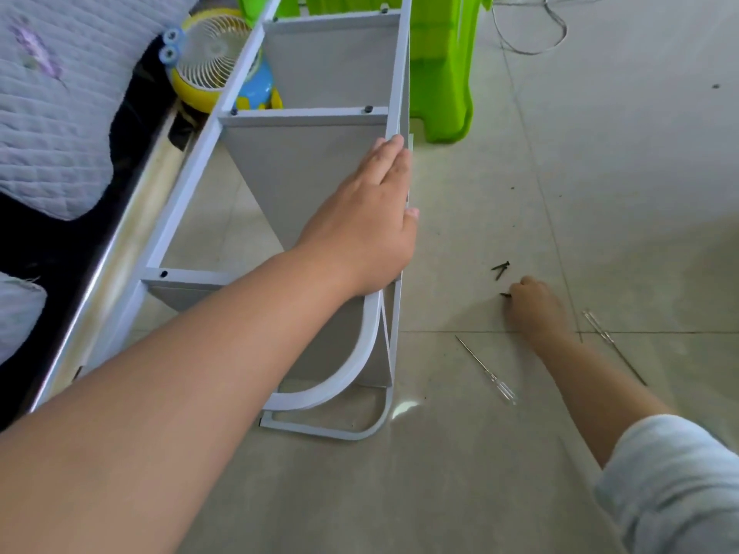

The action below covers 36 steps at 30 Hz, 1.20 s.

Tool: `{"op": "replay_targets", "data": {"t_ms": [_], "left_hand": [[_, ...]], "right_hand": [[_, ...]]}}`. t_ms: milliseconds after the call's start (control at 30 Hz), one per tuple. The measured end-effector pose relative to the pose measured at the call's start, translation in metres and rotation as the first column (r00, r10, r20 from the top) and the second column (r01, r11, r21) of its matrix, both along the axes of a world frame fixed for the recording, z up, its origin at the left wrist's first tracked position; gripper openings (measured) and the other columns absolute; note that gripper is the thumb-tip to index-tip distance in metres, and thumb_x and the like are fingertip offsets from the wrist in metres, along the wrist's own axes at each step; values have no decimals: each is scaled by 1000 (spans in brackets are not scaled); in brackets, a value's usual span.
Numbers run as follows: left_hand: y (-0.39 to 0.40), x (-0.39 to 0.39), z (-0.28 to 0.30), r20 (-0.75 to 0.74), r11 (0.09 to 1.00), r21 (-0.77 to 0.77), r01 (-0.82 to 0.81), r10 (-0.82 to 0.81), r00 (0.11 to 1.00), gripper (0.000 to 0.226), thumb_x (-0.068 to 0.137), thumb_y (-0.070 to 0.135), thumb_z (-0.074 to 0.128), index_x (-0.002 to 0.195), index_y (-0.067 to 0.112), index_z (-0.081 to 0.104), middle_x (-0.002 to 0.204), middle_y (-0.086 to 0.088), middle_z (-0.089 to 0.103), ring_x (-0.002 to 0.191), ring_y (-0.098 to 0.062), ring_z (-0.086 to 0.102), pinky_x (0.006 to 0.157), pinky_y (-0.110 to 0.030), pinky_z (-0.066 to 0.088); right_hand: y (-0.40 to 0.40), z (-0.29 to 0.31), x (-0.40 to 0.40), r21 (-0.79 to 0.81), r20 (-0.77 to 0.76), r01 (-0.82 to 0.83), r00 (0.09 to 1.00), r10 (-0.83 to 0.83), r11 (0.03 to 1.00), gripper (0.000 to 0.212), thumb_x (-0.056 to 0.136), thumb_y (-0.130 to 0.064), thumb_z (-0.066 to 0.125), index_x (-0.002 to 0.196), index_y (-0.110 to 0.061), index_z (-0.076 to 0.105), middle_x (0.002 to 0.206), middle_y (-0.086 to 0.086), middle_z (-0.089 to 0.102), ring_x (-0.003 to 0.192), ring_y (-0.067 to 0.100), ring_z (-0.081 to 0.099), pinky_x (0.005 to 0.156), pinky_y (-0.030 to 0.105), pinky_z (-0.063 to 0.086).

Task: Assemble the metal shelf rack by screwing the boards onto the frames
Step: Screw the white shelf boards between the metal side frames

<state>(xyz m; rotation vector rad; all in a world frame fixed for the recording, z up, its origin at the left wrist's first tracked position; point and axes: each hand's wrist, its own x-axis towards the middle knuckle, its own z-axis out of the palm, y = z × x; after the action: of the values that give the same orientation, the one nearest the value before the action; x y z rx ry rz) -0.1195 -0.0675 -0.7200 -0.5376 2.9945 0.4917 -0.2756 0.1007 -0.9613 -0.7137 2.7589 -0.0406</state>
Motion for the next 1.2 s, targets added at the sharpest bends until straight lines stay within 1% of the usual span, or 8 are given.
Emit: {"op": "replay_targets", "data": {"t_ms": [167,367,667,800,933,1033,1100,1200], "left_hand": [[2,0,3,17,1000,-19,-3,4,1000,58,100,18,30,148,7,2,157,-2,-7,144,-10,-7,105,-14,-4],[4,2,2,18,1000,-10,-4,4,1000,55,100,15,27,148,4,2,157,-4,-6,144,-12,-6,113,-20,-1],[2,2,4,33,996,-81,35,-32,999,55,101,24,24,148,2,4,157,-8,-3,145,-18,-3,116,-30,0],[-7,14,7,-3,994,-103,47,-47,999,54,101,25,22,147,2,6,157,-9,1,145,-19,0,116,-31,0],[-30,46,17,-29,994,-110,29,-32,999,53,101,27,23,147,3,10,157,-9,3,145,-19,1,116,-31,0],[-58,75,23,-66,991,-132,-15,7,998,54,101,31,26,146,4,16,156,-9,9,144,-19,6,115,-30,5],[-82,101,25,-112,993,-105,-50,38,993,53,99,33,32,144,5,26,155,-8,16,143,-19,14,114,-30,13],[-111,147,21,-209,987,118,-108,131,969,49,90,25,56,136,12,46,150,0,31,136,-16,32,108,-19,22]], "right_hand": [[-1,10,19,-13,29,-8,1000,8,1000,22,88,-2,38,104,3,52,112,19,52,106,33,50,79,36,42],[-22,40,38,-282,78,40,997,-18,959,19,90,-6,42,96,4,56,100,23,59,90,36,55,65,32,35],[-44,166,42,-691,150,228,974,-172,686,14,93,-9,38,88,-7,51,74,12,54,59,27,56,59,31,46],[-65,213,56,-789,97,189,978,-184,585,15,90,-5,41,81,-12,50,62,4,53,35,0,53,45,15,43],[-97,250,88,-874,103,155,985,-137,460,23,86,-4,48,73,-21,54,58,-2,54,37,-2,53,51,20,44],[-123,270,122,-884,29,29,1000,-9,467,22,84,-4,55,74,-22,62,57,-5,55,52,6,55,66,27,48],[-136,278,144,-845,-28,-84,993,113,528,15,84,-5,59,90,-12,71,62,-7,58,55,0,54,70,19,46],[-149,277,176,-694,-140,-317,940,310,647,20,85,-7,61,102,-4,71,78,2,68,72,10,62,70,9,39]]}}
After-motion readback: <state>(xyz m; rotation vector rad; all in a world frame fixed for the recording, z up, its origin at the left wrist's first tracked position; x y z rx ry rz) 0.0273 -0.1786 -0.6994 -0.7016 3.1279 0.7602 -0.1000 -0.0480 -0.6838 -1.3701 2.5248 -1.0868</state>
